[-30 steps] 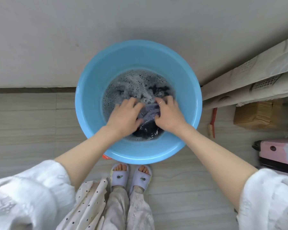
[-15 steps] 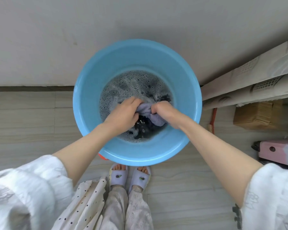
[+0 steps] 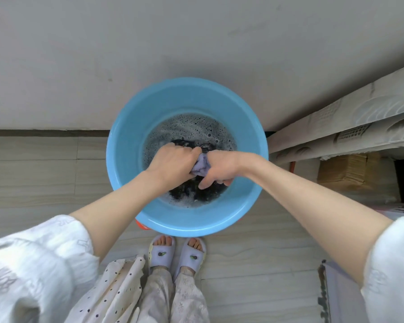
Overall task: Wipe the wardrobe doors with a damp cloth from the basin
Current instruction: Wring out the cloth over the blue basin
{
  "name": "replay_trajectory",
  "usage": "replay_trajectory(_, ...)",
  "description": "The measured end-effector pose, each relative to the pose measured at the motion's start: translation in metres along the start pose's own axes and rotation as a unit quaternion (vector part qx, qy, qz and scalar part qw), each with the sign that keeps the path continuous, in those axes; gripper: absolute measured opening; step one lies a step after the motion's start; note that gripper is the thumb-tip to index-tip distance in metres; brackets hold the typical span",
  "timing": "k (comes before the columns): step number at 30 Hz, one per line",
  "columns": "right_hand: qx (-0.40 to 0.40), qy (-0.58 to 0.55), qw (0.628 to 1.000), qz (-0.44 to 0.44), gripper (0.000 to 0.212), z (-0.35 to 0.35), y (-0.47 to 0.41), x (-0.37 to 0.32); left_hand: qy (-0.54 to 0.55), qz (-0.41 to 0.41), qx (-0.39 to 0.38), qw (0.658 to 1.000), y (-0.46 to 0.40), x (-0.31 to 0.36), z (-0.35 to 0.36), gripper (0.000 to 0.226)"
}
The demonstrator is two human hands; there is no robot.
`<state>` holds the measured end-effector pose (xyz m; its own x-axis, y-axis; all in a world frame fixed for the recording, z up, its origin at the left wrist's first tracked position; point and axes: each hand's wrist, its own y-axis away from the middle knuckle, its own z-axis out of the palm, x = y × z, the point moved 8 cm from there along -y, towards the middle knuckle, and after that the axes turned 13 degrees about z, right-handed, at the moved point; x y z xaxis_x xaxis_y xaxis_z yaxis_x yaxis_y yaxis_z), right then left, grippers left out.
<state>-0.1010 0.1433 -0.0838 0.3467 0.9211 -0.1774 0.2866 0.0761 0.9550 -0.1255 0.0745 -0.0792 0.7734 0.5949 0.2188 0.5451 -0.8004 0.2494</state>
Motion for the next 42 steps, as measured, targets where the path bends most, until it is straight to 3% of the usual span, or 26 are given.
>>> replay_trajectory(3, 0.146, 0.170, 0.975, -0.007, 0.017, -0.015, 0.000, -0.014, -0.037, -0.039, -0.042, 0.998, -0.003, -0.006, -0.003, 0.023)
replay_trajectory(4, 0.173, 0.187, 0.967, -0.010, 0.010, -0.019, 0.001, -0.017, -0.033, -0.054, -0.053, 0.997, -0.004, -0.008, -0.003, 0.022)
replay_trajectory(10, 0.287, 0.282, 0.915, -0.017, 0.024, -0.025, 0.004, -0.025, 0.017, -0.117, -0.118, 0.986, -0.006, -0.014, 0.002, 0.025)
replay_trajectory(15, 0.329, 0.341, 0.879, -0.047, 0.026, -0.021, 0.006, -0.029, 0.078, -0.140, -0.115, 0.980, -0.003, -0.018, 0.007, 0.015)
replay_trajectory(19, 0.358, 0.349, 0.863, -0.079, 0.024, -0.024, 0.010, -0.036, 0.203, -0.159, -0.106, 0.960, 0.000, -0.027, 0.013, 0.021)
replay_trajectory(21, 0.361, 0.321, 0.870, -0.092, 0.023, -0.031, 0.010, -0.036, 0.245, -0.145, -0.091, 0.954, 0.000, -0.029, 0.012, 0.016)
replay_trajectory(23, 0.335, 0.248, 0.906, -0.078, 0.025, -0.040, 0.008, -0.027, 0.314, -0.139, -0.069, 0.937, 0.003, -0.032, 0.007, 0.019)
replay_trajectory(26, 0.211, 0.063, 0.975, -0.027, 0.029, -0.040, -0.002, -0.001, 0.457, -0.134, -0.009, 0.879, 0.010, -0.039, -0.004, 0.016)
replay_trajectory(28, 0.085, -0.106, 0.991, -0.017, 0.015, -0.023, -0.005, 0.010, 0.548, -0.132, 0.041, 0.825, 0.015, -0.041, -0.011, 0.021)
replay_trajectory(29, 0.012, -0.212, 0.977, -0.012, 0.003, -0.012, -0.004, 0.012, 0.613, -0.144, 0.079, 0.773, 0.017, -0.041, -0.011, 0.029)
replay_trajectory(32, -0.203, -0.464, 0.862, 0.002, 0.020, 0.018, 0.003, 0.005, 0.767, -0.219, 0.217, 0.563, 0.029, -0.049, -0.007, 0.043)
replay_trajectory(33, -0.255, -0.497, 0.829, 0.001, 0.020, 0.024, 0.008, 0.000, 0.775, -0.221, 0.240, 0.540, 0.031, -0.049, -0.007, 0.042)
replay_trajectory(35, -0.331, -0.511, 0.793, -0.016, 0.023, 0.031, 0.020, -0.013, 0.757, -0.187, 0.235, 0.581, 0.028, -0.044, -0.010, 0.042)
replay_trajectory(37, -0.386, -0.488, 0.781, -0.041, 0.019, 0.033, 0.032, -0.026, 0.738, -0.135, 0.227, 0.621, 0.020, -0.033, -0.018, 0.042)
replay_trajectory(42, -0.441, -0.392, 0.806, -0.057, 0.012, 0.037, 0.049, -0.039, 0.641, -0.083, 0.195, 0.738, 0.006, -0.023, -0.033, 0.037)
